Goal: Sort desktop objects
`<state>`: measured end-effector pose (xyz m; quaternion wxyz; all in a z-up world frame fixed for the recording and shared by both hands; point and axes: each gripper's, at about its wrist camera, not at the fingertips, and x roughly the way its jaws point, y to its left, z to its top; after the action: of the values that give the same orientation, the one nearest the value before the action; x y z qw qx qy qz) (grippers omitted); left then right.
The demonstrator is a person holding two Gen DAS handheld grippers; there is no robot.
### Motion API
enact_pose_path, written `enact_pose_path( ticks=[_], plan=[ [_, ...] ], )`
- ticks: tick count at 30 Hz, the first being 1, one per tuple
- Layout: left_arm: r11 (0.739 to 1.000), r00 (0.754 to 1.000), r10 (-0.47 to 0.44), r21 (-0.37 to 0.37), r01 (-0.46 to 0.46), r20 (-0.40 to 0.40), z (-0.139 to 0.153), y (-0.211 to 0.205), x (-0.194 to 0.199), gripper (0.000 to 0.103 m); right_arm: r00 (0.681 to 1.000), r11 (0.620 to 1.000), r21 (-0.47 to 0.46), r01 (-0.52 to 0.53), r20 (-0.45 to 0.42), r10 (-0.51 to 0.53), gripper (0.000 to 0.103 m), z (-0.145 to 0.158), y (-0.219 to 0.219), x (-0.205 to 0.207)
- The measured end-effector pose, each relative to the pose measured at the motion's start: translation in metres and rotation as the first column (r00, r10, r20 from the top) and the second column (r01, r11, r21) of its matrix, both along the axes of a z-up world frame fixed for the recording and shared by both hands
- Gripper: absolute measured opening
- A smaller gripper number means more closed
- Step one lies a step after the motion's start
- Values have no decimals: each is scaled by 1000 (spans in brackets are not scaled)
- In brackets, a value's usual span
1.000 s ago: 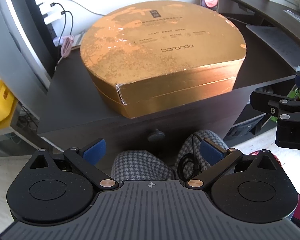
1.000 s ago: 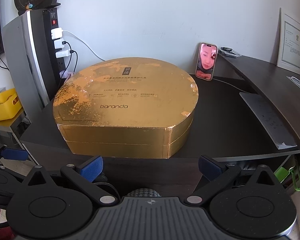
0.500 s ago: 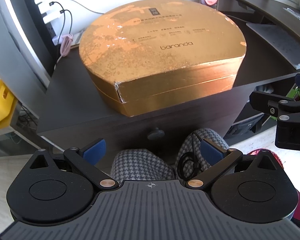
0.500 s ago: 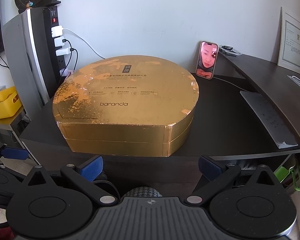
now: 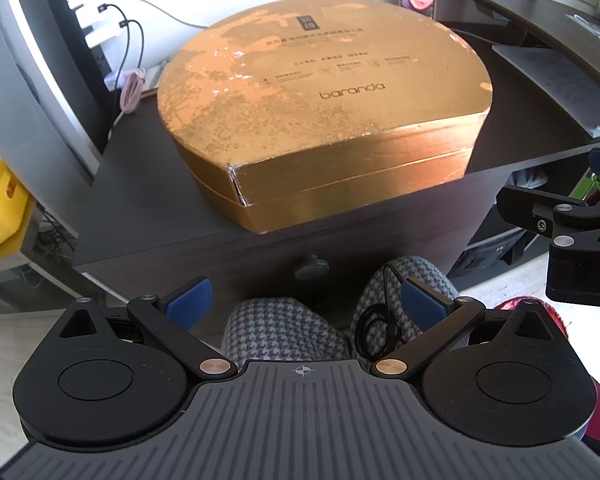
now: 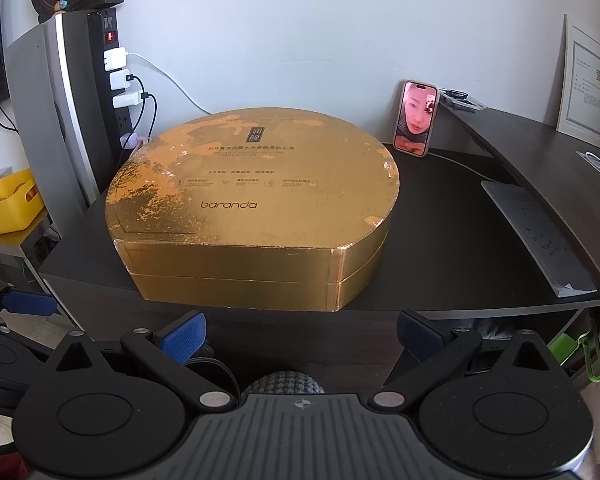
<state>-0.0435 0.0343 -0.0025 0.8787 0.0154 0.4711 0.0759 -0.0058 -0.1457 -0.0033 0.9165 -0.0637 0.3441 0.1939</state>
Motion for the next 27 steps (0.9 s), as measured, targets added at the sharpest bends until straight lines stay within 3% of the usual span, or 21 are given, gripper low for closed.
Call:
enact_pose_path(
  ticks=[27],
  plan=[
    [1000,1000,7,-6,-8,-17,-5,4,6,103,1000,1000,-26,-14,-19,14,102,-5,8,6]
  ],
)
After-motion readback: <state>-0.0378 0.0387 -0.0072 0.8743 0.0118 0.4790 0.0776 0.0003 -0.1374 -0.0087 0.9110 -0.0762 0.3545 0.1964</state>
